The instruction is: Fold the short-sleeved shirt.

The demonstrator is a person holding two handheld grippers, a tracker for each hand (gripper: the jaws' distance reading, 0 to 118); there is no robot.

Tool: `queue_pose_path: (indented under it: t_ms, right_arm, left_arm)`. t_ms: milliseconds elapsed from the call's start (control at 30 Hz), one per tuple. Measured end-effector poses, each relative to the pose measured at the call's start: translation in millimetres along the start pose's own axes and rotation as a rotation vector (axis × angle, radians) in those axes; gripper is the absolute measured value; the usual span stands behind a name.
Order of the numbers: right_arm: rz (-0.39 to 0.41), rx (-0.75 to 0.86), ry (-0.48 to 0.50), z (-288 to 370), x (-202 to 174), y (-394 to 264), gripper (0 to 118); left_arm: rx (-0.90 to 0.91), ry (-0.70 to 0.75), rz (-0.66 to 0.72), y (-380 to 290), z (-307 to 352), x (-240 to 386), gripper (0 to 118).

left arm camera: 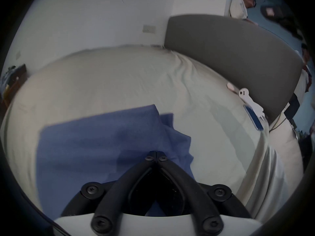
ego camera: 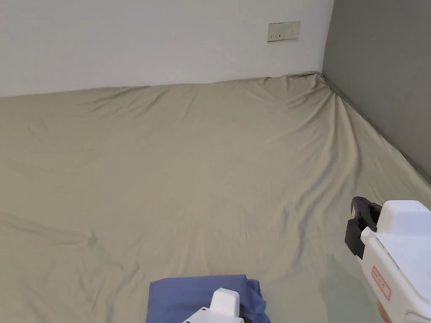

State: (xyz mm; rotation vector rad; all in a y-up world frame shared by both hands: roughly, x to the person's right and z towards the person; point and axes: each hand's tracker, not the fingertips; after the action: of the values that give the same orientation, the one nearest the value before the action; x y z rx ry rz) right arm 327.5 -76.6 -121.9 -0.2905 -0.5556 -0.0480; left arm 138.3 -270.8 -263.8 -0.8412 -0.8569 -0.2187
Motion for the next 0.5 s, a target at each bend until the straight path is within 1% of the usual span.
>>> queue_pose_path:
  t_ms: [33,67,100,167,233,300,333,433,500]
  right_arm:
    - [-0.004,-0.004,-0.004,0,2,-1,2]
    - [-0.008,-0.007,-0.007,0,4,-2,2]
    - [-0.009,-0.010,-0.009,0,6,-3,2]
    - [-0.007,-0.015,-0.014,2,9,-4,2]
    - [-0.006,-0.015,-0.017,3,9,-4,2]
    - [-0.006,-0.015,-0.016,5,9,-3,2]
    - [-0.008,-0.012,-0.013,7,8,-2,2]
    - [-0.011,0.009,-0.004,14,4,4,2]
    - [-0.004,0.025,0.006,19,0,9,2]
  left_arm:
    - [-0.049,-0.011,0.033,-1,-11,2,0]
    - [-0.043,-0.008,0.064,-4,-18,3,0]
    - [0.005,0.004,0.078,-7,-19,1,0]
    - [-0.008,0.007,0.128,0,-15,-1,0]
    - [-0.007,-0.003,0.097,-2,-12,-5,0]
    - [0.001,0.000,0.030,2,-6,-2,0]
    - [0.013,0.002,0.030,7,1,-2,0]
    - [0.135,-0.035,0.076,26,43,-7,0]
    - [0.207,-0.042,0.070,40,71,-12,0]
